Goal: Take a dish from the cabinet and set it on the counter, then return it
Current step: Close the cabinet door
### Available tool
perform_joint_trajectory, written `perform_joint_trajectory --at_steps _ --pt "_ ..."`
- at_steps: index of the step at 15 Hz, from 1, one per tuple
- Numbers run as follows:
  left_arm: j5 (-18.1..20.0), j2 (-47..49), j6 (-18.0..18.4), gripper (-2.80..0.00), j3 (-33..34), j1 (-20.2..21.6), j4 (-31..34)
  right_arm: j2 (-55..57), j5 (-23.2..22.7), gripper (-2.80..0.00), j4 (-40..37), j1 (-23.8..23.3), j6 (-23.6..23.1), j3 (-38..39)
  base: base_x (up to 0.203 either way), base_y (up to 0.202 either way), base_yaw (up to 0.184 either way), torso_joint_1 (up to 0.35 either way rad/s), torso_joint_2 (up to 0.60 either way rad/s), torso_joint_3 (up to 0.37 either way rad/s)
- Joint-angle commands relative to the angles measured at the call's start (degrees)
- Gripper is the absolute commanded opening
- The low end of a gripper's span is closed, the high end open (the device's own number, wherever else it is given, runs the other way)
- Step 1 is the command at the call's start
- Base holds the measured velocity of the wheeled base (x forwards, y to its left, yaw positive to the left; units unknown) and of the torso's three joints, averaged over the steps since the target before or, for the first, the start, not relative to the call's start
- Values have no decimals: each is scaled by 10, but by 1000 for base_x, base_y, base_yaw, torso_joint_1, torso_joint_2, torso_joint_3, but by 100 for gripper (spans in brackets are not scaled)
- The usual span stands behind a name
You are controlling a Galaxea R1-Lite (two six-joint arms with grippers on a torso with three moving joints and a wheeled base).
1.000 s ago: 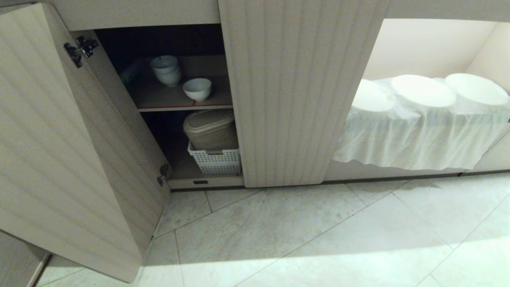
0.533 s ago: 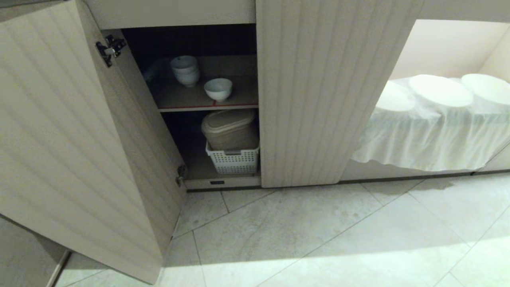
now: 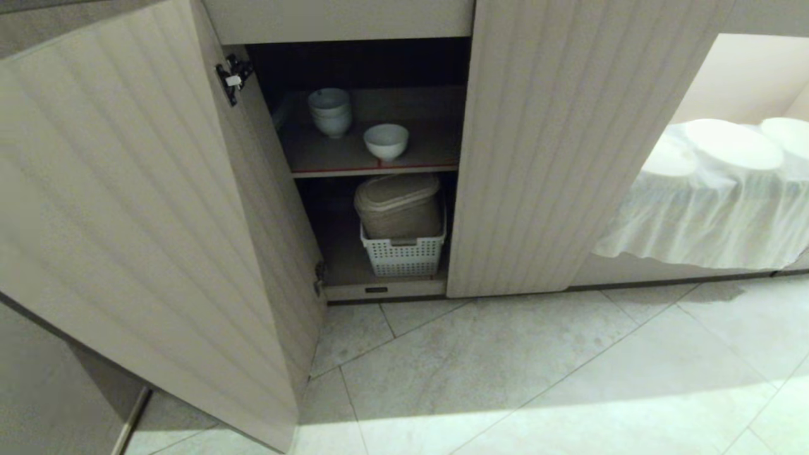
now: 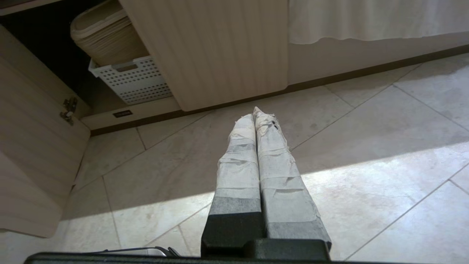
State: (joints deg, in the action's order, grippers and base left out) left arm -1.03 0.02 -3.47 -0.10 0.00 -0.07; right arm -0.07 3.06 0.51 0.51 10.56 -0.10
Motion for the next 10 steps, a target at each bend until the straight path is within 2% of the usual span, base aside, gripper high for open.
perform_joint_trajectory --at_steps 1,5,10 --pt "0 0 0 -280 0 0 0 1 0 -280 0 0 1 0 0 195 -4 -1 5 10" --pt "0 0 0 -280 0 0 0 1 0 -280 0 0 1 0 0 152 -2 2 2 3" --pt "0 0 -1 -280 0 0 -1 1 0 -280 0 0 1 0 0 0 0 0 0 0"
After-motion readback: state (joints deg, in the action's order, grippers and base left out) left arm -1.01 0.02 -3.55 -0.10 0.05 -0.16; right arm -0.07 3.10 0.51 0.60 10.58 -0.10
